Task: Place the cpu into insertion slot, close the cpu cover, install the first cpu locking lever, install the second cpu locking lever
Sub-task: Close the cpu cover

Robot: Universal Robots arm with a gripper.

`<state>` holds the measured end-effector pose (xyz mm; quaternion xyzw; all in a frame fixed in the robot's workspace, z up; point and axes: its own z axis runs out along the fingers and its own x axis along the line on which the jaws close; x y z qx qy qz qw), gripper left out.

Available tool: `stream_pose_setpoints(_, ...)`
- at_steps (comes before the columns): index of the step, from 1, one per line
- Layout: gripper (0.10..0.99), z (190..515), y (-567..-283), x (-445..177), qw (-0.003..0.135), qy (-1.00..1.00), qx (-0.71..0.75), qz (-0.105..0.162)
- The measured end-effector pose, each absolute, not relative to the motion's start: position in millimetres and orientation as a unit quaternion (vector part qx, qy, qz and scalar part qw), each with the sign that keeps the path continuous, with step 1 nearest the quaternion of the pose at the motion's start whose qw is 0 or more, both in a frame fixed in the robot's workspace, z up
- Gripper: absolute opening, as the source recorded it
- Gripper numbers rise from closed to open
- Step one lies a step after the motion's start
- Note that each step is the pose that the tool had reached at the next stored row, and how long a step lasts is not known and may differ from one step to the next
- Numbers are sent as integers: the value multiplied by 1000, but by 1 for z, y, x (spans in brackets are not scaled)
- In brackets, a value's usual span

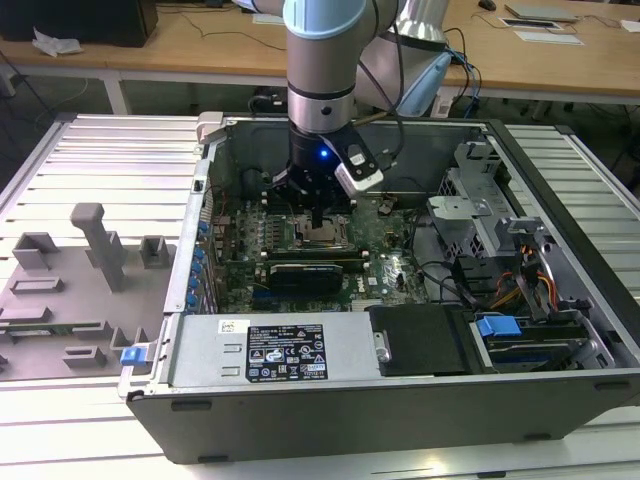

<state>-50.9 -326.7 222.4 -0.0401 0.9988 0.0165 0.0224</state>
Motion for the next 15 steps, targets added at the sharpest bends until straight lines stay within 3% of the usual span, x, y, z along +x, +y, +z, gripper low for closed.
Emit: stream_pose_setpoints(15,106,209,-328,-72,22,999,-41,18)
